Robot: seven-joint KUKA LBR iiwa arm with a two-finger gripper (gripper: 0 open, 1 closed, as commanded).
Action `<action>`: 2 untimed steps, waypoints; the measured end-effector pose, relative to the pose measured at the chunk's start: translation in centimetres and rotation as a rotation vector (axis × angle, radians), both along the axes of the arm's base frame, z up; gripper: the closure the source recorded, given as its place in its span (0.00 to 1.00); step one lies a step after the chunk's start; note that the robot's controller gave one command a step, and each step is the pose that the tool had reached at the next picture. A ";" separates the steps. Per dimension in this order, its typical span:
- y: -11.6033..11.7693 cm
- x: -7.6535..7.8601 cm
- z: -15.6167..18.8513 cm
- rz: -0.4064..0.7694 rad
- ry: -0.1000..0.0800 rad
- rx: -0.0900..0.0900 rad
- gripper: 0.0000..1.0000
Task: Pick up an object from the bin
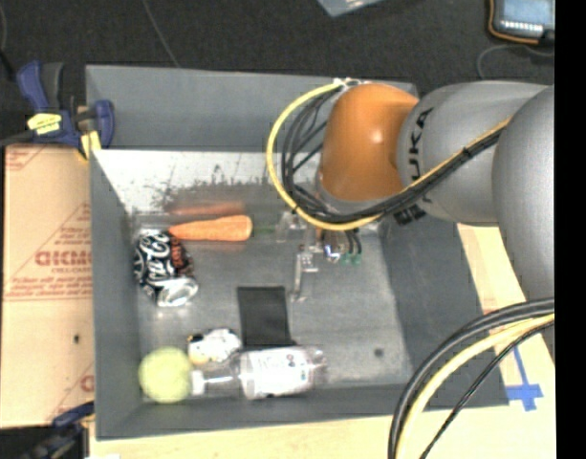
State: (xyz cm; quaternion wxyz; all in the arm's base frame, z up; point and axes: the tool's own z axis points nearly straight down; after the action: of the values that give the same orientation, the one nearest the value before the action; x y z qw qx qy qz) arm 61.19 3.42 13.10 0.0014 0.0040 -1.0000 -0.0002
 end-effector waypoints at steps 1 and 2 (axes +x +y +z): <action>0.0 0.1 0.5 0.000 -0.006 0.000 0.00; 3.5 -3.3 -4.3 0.006 -0.008 0.000 0.00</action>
Offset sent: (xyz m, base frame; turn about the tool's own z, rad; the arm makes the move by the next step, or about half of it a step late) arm -0.0463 0.0495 -0.0610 -0.0124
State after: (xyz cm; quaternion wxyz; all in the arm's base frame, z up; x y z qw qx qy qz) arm 57.90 6.95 8.77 -0.0028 0.0068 -1.0000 -0.0003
